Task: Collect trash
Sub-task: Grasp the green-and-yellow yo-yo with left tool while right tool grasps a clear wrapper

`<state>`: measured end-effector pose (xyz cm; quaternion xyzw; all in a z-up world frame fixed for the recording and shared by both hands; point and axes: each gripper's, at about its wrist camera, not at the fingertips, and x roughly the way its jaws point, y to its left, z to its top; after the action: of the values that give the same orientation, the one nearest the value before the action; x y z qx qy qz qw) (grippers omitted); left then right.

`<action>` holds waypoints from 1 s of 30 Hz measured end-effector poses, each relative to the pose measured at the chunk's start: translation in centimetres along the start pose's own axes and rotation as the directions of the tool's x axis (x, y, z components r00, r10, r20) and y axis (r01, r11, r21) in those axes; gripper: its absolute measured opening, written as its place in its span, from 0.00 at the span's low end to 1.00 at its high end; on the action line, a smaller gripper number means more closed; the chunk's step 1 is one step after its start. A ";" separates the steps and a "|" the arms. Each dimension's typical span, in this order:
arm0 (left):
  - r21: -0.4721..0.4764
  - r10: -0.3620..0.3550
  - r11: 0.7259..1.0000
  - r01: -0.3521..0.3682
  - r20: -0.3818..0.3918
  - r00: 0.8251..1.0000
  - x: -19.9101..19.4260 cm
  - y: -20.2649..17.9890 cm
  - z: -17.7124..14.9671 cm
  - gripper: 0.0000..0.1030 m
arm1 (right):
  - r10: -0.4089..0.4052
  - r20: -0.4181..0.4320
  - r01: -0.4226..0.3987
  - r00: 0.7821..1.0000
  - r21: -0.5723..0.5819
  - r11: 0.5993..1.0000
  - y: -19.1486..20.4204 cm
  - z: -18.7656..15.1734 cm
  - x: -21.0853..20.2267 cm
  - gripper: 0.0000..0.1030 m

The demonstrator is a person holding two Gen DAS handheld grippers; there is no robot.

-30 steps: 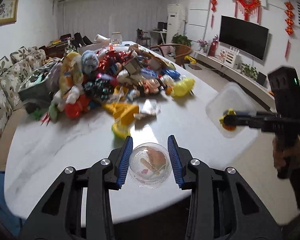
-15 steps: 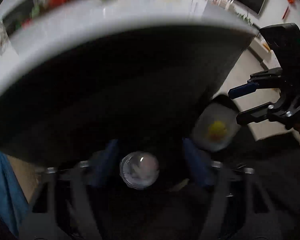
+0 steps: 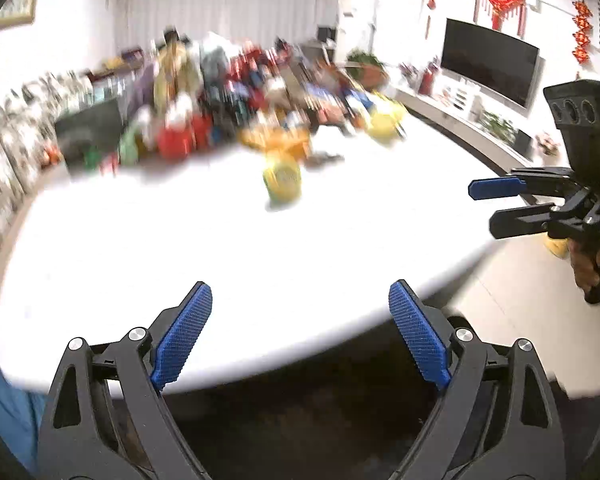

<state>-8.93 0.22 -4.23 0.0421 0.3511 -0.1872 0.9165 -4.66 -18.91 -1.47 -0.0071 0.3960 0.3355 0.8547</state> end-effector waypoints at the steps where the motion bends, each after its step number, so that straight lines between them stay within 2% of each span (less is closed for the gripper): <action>1: -0.005 0.008 1.000 -0.008 0.009 1.000 1.3 0.1 1.5 0.85 | -0.018 0.018 0.018 1.000 0.021 1.000 -1.1 1.4 0.7 0.67; 5: -0.010 0.005 1.000 -0.005 -0.046 0.999 7.1 -0.2 5.9 0.85 | -0.065 0.042 0.061 0.997 0.079 0.995 -4.6 4.2 2.6 0.67; 10: 0.016 0.055 0.998 -0.054 -0.143 0.988 12.5 0.2 7.1 0.85 | -0.088 0.047 0.082 0.995 0.106 0.991 -6.7 4.6 3.6 0.70; 11: -0.001 0.043 0.999 -0.044 -0.158 0.986 13.2 0.7 7.2 0.81 | -0.094 0.046 0.088 0.995 0.109 0.990 -7.1 4.4 3.6 0.71; 12: -0.030 0.028 0.999 -0.034 -0.179 0.983 14.0 1.3 7.4 0.66 | -0.096 0.043 0.091 0.994 0.116 0.989 -7.5 4.3 3.8 0.71; 13: -0.031 0.040 0.998 -0.046 -0.165 0.985 14.0 1.6 7.5 0.57 | -0.096 0.039 0.091 0.995 0.124 0.988 -7.8 4.3 4.1 0.71; 14: -0.032 0.029 0.999 -0.034 -0.165 0.986 14.1 1.8 7.7 0.35 | -0.095 0.035 0.089 0.995 0.136 0.987 -8.1 4.0 4.1 0.71; 17: -0.079 -0.011 0.997 -0.002 -0.160 0.987 13.5 2.7 7.3 0.34 | -0.119 0.017 0.115 0.993 0.133 0.984 -8.6 3.9 4.5 0.71; 19: -0.097 -0.007 0.995 -0.008 -0.148 0.989 12.6 3.2 6.4 0.33 | -0.165 0.001 0.164 0.986 0.090 0.982 -8.5 4.5 5.2 0.71; 23: -0.156 -0.018 0.988 0.000 -0.113 0.993 9.6 4.3 5.0 0.33 | -0.253 -0.009 0.250 0.967 -0.135 0.959 -6.1 6.8 8.1 0.69; 25: -0.191 -0.023 0.981 0.004 -0.097 0.995 7.5 4.9 4.0 0.32 | -0.269 -0.026 0.257 0.963 -0.228 0.939 -5.0 7.6 10.0 0.62; 27: -0.215 -0.021 0.977 0.001 -0.091 0.996 5.8 5.5 3.2 0.32 | -0.286 -0.053 0.256 0.957 -0.314 0.914 -4.2 8.1 12.2 0.52; 28: -0.224 -0.018 0.975 -0.002 -0.090 0.996 5.4 5.5 3.1 0.32 | -0.310 -0.067 0.269 0.948 -0.347 0.898 -4.0 8.2 13.2 0.49; 29: -0.233 -0.016 0.972 -0.005 -0.086 0.996 4.7 5.8 2.7 0.32 | -0.345 -0.079 0.292 0.935 -0.379 0.878 -4.1 8.5 14.4 0.39; 30: -0.236 -0.018 0.972 -0.002 -0.083 0.996 4.6 5.9 2.6 0.32 | -0.368 -0.077 0.312 0.927 -0.390 0.867 -4.4 8.7 15.3 0.34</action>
<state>-1.91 3.65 -5.63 -0.0605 0.4095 -0.1461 0.8985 10.83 -11.24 -7.02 -0.2629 0.3805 0.2464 0.8517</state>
